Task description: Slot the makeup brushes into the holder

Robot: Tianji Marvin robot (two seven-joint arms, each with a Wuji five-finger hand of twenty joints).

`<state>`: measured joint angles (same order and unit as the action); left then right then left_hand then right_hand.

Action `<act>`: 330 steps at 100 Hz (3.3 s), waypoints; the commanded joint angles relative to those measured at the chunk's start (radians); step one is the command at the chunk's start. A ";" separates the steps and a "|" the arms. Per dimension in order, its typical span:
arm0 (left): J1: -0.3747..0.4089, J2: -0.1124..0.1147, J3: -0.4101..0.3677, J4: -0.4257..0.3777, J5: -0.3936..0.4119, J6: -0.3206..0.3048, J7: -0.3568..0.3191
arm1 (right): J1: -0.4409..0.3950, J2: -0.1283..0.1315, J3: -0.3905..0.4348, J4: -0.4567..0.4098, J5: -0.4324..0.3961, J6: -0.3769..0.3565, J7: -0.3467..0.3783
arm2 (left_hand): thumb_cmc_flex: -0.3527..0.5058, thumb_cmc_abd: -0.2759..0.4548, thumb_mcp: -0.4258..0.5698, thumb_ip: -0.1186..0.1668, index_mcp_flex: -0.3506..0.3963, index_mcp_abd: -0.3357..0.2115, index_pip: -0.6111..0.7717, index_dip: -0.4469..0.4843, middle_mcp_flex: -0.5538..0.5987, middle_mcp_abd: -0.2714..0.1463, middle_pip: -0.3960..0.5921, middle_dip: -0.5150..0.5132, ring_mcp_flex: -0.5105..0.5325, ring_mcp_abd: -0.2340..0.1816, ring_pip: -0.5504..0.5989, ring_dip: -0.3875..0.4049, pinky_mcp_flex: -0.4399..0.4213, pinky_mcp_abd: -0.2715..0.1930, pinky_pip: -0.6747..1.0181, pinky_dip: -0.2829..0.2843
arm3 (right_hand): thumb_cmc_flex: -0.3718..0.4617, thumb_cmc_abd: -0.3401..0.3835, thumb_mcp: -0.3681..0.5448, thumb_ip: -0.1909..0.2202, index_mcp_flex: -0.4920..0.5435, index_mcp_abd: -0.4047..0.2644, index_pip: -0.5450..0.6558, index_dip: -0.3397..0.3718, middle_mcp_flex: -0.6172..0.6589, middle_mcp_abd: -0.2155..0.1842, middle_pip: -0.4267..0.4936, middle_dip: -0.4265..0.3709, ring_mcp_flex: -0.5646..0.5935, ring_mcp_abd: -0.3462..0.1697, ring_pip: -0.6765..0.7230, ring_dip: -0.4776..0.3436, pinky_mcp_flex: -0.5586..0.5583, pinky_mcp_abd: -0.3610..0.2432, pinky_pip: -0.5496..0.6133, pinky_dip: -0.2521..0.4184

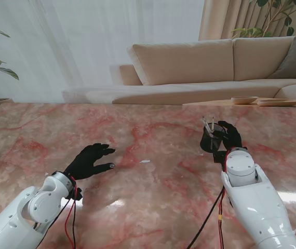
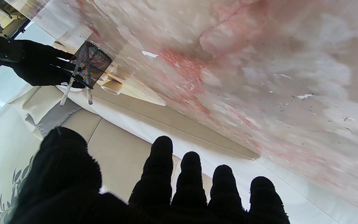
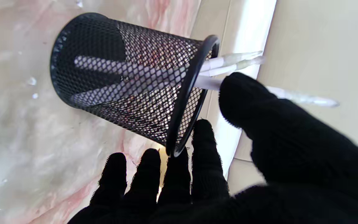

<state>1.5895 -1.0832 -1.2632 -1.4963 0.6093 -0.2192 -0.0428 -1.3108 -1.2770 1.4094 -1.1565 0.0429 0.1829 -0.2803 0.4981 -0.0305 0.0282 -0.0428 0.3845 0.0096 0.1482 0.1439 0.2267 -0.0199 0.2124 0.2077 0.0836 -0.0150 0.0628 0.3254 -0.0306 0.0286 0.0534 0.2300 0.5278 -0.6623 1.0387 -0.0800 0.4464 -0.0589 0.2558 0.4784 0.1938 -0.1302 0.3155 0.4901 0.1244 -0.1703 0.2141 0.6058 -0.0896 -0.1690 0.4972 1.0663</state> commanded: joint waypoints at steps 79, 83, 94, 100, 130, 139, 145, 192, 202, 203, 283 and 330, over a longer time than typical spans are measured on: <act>0.012 -0.001 -0.004 -0.002 0.009 -0.015 0.011 | -0.096 0.036 0.028 -0.075 -0.091 0.027 0.065 | -0.005 0.041 -0.029 0.031 -0.011 -0.005 -0.012 -0.014 -0.030 0.001 -0.022 -0.012 -0.035 -0.027 -0.027 0.002 -0.003 -0.005 -0.042 -0.022 | -0.004 0.036 -0.396 -0.020 -0.107 0.064 -0.073 -0.026 -0.034 0.003 -0.084 0.005 -0.020 0.002 -0.011 0.039 -0.007 -0.025 -0.006 -0.004; 0.011 -0.001 -0.004 -0.001 0.009 -0.016 0.011 | -0.099 0.038 0.028 -0.077 -0.101 0.031 0.066 | -0.004 0.042 -0.029 0.031 -0.011 -0.007 -0.012 -0.014 -0.031 -0.002 -0.022 -0.012 -0.035 -0.028 -0.026 0.002 -0.003 -0.005 -0.042 -0.022 | 0.005 0.033 -0.393 -0.021 -0.111 0.066 -0.076 -0.027 -0.035 0.004 -0.086 0.003 -0.020 0.003 -0.010 0.037 -0.008 -0.024 -0.005 -0.002; 0.009 -0.002 -0.002 0.002 0.007 -0.019 0.014 | -0.107 0.042 0.029 -0.082 -0.124 0.036 0.066 | -0.003 0.042 -0.029 0.031 -0.011 -0.005 -0.012 -0.014 -0.030 0.000 -0.021 -0.011 -0.035 -0.028 -0.026 0.002 -0.003 -0.006 -0.041 -0.022 | 0.023 0.028 -0.382 -0.020 -0.128 0.073 -0.086 -0.031 -0.036 0.006 -0.090 0.001 -0.020 0.004 -0.007 0.034 -0.008 -0.024 -0.003 0.001; 0.008 -0.001 0.000 0.004 0.006 -0.020 0.013 | -0.111 0.044 0.029 -0.086 -0.136 0.034 0.066 | -0.004 0.042 -0.029 0.031 -0.011 -0.006 -0.012 -0.014 -0.030 -0.001 -0.021 -0.011 -0.035 -0.028 -0.026 0.003 -0.003 -0.006 -0.041 -0.022 | 0.026 0.028 -0.377 -0.020 -0.133 0.073 -0.090 -0.033 -0.037 0.006 -0.093 0.000 -0.018 0.005 -0.005 0.033 -0.008 -0.024 -0.002 0.003; 0.006 -0.002 0.001 0.006 0.008 -0.023 0.018 | -0.126 0.051 0.041 -0.097 -0.159 -0.019 0.067 | -0.004 0.040 -0.029 0.031 -0.013 -0.006 -0.013 -0.014 -0.030 -0.001 -0.021 -0.012 -0.035 -0.029 -0.026 0.003 -0.002 -0.006 -0.040 -0.021 | -0.053 0.045 -0.423 -0.034 -0.153 0.055 -0.112 -0.043 -0.035 0.004 -0.095 0.000 -0.019 0.007 0.006 0.027 -0.011 -0.019 -0.005 0.005; 0.007 -0.002 0.001 0.006 0.008 -0.025 0.018 | -0.132 0.056 0.045 -0.102 -0.168 -0.044 0.075 | -0.004 0.039 -0.029 0.031 -0.012 -0.006 -0.013 -0.014 -0.031 0.000 -0.021 -0.012 -0.035 -0.028 -0.026 0.003 -0.001 -0.007 -0.036 -0.018 | -0.079 0.055 -0.443 -0.032 -0.154 0.040 -0.119 -0.046 -0.032 0.002 -0.093 0.002 -0.018 0.007 0.008 0.025 -0.009 -0.015 -0.012 -0.001; 0.006 -0.002 0.001 0.006 0.008 -0.027 0.019 | -0.136 0.060 0.048 -0.106 -0.171 -0.059 0.086 | -0.004 0.039 -0.029 0.031 -0.012 -0.006 -0.013 -0.014 -0.030 -0.001 -0.021 -0.012 -0.035 -0.026 -0.026 0.003 -0.002 -0.006 -0.034 -0.016 | -0.094 0.060 -0.451 -0.030 -0.153 0.033 -0.122 -0.048 -0.030 0.001 -0.090 0.002 -0.015 0.007 0.012 0.025 -0.008 -0.014 -0.015 -0.003; 0.008 -0.005 -0.006 0.001 0.010 -0.048 0.035 | -0.199 0.093 0.076 -0.207 -0.287 -0.155 0.121 | -0.011 0.032 -0.030 0.032 -0.010 0.011 -0.018 -0.017 -0.027 -0.025 -0.024 -0.017 -0.030 -0.044 -0.023 0.002 0.003 -0.060 -0.021 0.003 | -0.208 0.062 -0.442 -0.001 -0.165 0.001 -0.173 -0.060 -0.029 -0.005 -0.104 -0.041 -0.013 0.010 0.000 -0.031 0.006 0.012 -0.098 -0.119; 0.008 -0.005 -0.007 -0.006 0.012 -0.055 0.038 | -0.234 0.110 0.088 -0.264 -0.356 -0.168 0.149 | -0.018 0.031 -0.032 0.032 -0.007 0.018 -0.021 -0.019 -0.026 -0.033 -0.022 -0.017 -0.018 -0.049 -0.019 0.000 0.006 -0.074 -0.016 0.008 | -0.273 0.053 -0.402 0.010 -0.175 0.035 -0.183 -0.050 -0.030 0.000 -0.127 -0.074 -0.019 0.011 -0.066 -0.108 0.016 0.019 -0.152 -0.209; 0.009 -0.005 -0.007 -0.007 0.012 -0.056 0.038 | -0.238 0.111 0.089 -0.269 -0.362 -0.170 0.151 | -0.018 0.030 -0.032 0.033 -0.006 0.018 -0.021 -0.019 -0.026 -0.034 -0.022 -0.017 -0.013 -0.046 -0.016 0.000 0.006 -0.076 -0.015 0.009 | -0.282 0.051 -0.392 0.013 -0.176 0.038 -0.184 -0.049 -0.029 0.001 -0.132 -0.081 -0.018 0.011 -0.073 -0.117 0.019 0.020 -0.161 -0.225; 0.049 -0.010 -0.019 -0.124 0.003 -0.100 0.057 | -0.438 0.172 0.028 -0.515 -0.750 -0.432 0.170 | -0.113 0.031 -0.030 0.045 0.039 0.048 -0.044 -0.031 -0.003 -0.017 0.004 -0.004 0.051 -0.018 0.063 -0.024 0.022 -0.144 0.520 0.086 | -0.609 0.233 -0.242 0.067 -0.095 0.086 -0.203 -0.098 0.174 0.081 -0.259 -0.405 0.184 0.038 -0.180 -0.451 0.194 -0.048 -0.265 -0.627; 0.100 -0.012 -0.031 -0.193 0.005 -0.114 0.065 | -0.452 0.163 -0.066 -0.494 -0.734 -0.455 0.109 | -0.116 0.028 -0.031 0.047 0.046 0.048 -0.036 -0.027 0.005 -0.013 0.003 -0.004 0.069 -0.011 0.077 -0.026 0.021 -0.139 0.580 0.103 | -0.668 0.352 -0.277 0.088 -0.115 0.084 -0.210 -0.115 0.189 0.100 -0.283 -0.417 0.199 0.064 -0.172 -0.470 0.228 -0.018 -0.207 -0.673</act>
<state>1.6761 -1.0914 -1.2973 -1.6784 0.6133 -0.3299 0.0153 -1.7430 -1.1092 1.3444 -1.6479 -0.6971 -0.2699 -0.1803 0.4242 -0.0311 0.0274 -0.0308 0.3953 0.0443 0.1237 0.1215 0.2267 -0.0217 0.2123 0.2071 0.1438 -0.0156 0.1309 0.3129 -0.0024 -0.0668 0.5978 0.3184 -0.0892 -0.3254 0.7831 -0.0367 0.3413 0.0305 0.0483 0.3762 0.3789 -0.0362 0.0587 0.0870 0.2973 -0.1140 0.0433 0.1577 0.1334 -0.1767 0.2735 0.4206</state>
